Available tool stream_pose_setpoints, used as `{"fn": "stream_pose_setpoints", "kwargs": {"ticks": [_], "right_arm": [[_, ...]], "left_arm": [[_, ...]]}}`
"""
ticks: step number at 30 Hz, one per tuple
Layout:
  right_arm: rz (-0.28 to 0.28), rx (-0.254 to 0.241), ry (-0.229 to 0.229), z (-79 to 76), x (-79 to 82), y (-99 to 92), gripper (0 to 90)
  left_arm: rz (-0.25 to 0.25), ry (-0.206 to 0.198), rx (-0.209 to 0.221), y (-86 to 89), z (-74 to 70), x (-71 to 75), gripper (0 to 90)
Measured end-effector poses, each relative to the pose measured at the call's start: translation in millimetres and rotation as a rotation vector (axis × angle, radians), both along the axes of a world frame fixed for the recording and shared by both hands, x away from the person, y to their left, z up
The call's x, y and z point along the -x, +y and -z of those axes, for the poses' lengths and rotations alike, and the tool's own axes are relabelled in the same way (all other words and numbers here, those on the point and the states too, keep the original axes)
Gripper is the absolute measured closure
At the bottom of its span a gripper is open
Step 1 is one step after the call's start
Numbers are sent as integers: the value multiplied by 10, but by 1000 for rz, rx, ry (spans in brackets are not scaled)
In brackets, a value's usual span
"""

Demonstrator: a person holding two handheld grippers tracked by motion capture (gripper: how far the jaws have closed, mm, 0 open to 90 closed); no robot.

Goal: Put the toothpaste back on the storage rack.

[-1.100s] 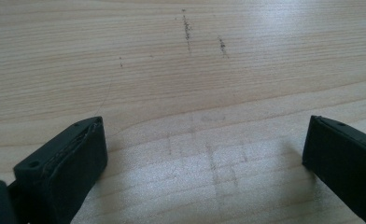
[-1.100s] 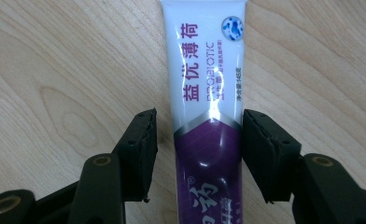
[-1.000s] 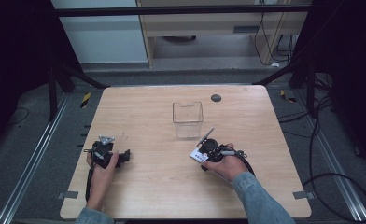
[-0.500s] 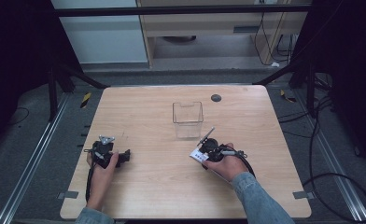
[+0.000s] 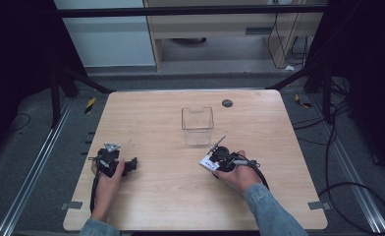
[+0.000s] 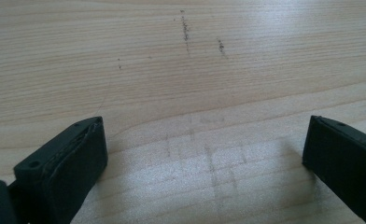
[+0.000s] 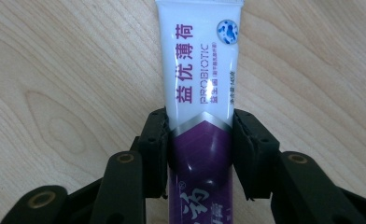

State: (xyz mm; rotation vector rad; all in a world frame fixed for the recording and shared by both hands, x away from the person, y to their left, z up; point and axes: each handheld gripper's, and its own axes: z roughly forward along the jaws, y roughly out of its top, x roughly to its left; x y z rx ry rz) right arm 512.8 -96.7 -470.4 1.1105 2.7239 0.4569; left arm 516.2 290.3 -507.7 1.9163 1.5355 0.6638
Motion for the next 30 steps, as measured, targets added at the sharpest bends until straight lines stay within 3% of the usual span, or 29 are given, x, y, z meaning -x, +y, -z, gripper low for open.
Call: {"fn": "stream_pose_setpoints", "kwargs": {"ticks": [6,14,20,24,30], "right_arm": [[-8,2,-28,-6,23,-1,656],[-3,-12,-4,-62,19,-37,751],[1,-21,-8,-80,33,-55,774],[18,-63,7,-102,54,-115,778],[32,-83,-13,-197,78,-236,782]], "left_arm": [[0,0,0,-1,0,-1,0],[0,0,0,-1,0,-1,0],[0,0,0,-1,0,-1,0],[0,0,0,-1,0,-1,0],[0,0,1,-1,0,-1,0]]}}
